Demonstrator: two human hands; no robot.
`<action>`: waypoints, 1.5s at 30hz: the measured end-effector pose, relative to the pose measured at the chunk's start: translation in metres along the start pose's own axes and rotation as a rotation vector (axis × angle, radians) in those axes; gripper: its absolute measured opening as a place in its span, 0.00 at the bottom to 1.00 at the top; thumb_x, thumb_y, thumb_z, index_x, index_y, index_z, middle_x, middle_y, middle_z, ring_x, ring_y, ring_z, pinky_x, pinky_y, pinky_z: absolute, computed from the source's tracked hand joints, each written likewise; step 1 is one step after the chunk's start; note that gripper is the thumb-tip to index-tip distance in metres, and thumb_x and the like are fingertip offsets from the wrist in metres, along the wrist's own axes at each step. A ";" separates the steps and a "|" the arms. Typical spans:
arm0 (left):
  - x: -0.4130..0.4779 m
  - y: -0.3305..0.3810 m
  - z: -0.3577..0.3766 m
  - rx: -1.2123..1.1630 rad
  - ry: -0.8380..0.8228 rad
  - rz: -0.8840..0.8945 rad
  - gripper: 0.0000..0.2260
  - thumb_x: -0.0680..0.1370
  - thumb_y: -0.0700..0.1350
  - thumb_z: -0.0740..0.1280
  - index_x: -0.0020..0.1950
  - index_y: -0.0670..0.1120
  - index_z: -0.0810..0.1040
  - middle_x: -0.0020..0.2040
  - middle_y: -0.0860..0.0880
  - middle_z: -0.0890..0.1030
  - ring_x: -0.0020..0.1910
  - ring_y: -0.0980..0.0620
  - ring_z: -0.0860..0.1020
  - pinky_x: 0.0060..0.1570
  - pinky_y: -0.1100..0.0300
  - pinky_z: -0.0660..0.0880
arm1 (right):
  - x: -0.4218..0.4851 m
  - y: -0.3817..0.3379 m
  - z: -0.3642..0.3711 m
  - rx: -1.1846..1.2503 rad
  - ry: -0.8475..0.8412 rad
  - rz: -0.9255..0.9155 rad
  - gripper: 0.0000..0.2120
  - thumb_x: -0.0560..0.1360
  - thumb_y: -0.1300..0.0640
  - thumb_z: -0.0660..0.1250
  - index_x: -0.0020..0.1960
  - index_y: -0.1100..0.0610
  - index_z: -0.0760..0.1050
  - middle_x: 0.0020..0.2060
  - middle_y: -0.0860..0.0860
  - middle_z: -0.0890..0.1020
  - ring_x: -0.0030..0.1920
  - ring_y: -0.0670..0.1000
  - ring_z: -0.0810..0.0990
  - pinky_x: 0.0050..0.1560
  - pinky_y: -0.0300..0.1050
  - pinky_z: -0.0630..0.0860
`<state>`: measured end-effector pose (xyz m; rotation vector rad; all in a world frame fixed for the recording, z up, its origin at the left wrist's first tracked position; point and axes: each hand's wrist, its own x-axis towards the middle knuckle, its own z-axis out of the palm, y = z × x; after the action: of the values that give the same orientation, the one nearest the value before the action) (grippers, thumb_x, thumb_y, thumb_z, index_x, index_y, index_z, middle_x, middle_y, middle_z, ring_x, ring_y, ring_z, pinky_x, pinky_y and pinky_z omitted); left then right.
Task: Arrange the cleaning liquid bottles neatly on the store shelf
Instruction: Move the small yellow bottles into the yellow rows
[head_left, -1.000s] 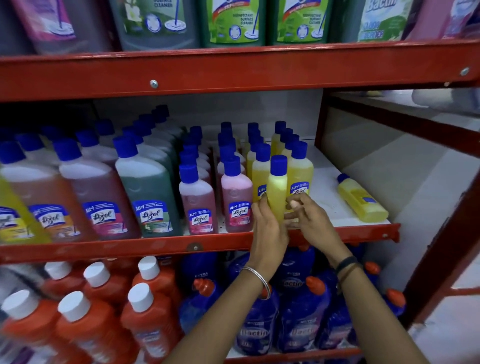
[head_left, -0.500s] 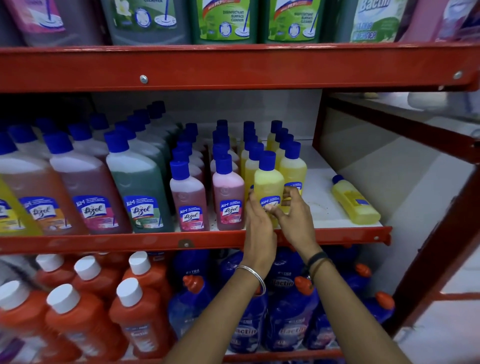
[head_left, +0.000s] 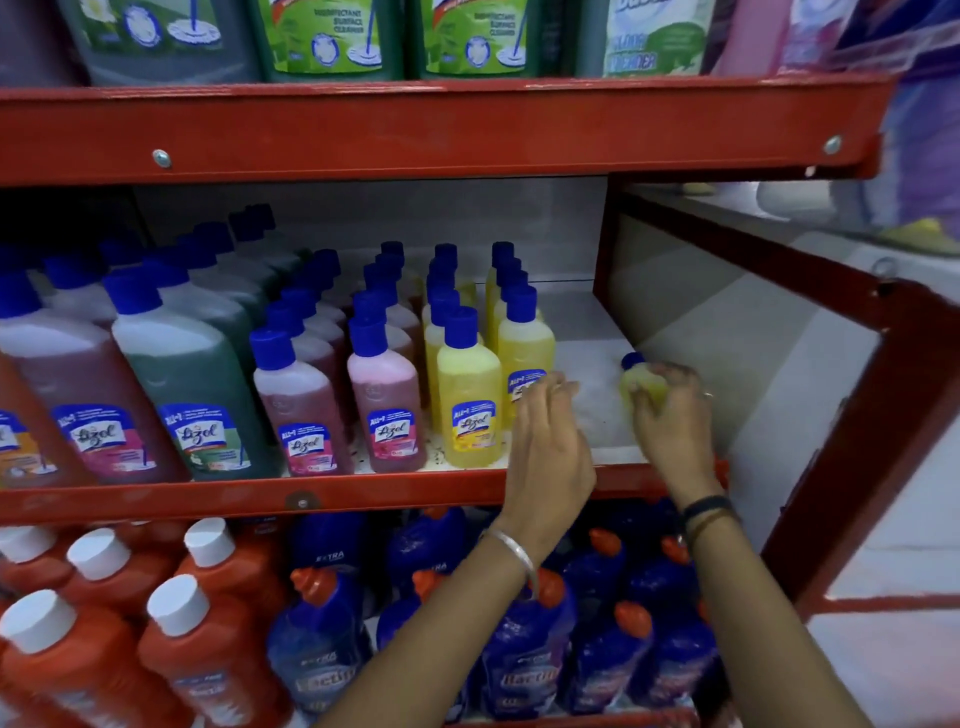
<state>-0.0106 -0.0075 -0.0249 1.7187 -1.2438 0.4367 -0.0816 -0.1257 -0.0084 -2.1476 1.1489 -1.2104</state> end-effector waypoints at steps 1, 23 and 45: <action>0.009 0.006 0.011 -0.066 -0.089 -0.043 0.19 0.73 0.31 0.59 0.63 0.39 0.66 0.63 0.40 0.69 0.63 0.44 0.69 0.65 0.52 0.68 | 0.010 0.011 -0.003 -0.113 -0.058 0.057 0.16 0.76 0.61 0.60 0.62 0.66 0.72 0.59 0.66 0.75 0.59 0.65 0.73 0.60 0.53 0.70; 0.014 0.009 0.022 -0.284 -0.058 -0.230 0.28 0.67 0.28 0.60 0.66 0.41 0.62 0.62 0.42 0.66 0.63 0.48 0.67 0.63 0.58 0.68 | 0.001 0.007 0.012 0.760 -0.427 0.204 0.14 0.72 0.68 0.68 0.57 0.64 0.72 0.46 0.55 0.81 0.42 0.46 0.80 0.39 0.31 0.78; 0.001 -0.019 -0.021 -0.245 -0.116 -0.272 0.24 0.73 0.30 0.62 0.67 0.41 0.63 0.61 0.41 0.75 0.61 0.46 0.74 0.62 0.55 0.73 | -0.024 -0.020 0.033 0.567 -0.503 0.029 0.23 0.77 0.63 0.63 0.70 0.57 0.64 0.60 0.51 0.74 0.60 0.49 0.74 0.46 0.27 0.74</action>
<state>0.0117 0.0101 -0.0228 1.6867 -1.0739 0.0225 -0.0515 -0.0958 -0.0241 -1.8260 0.5352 -0.7835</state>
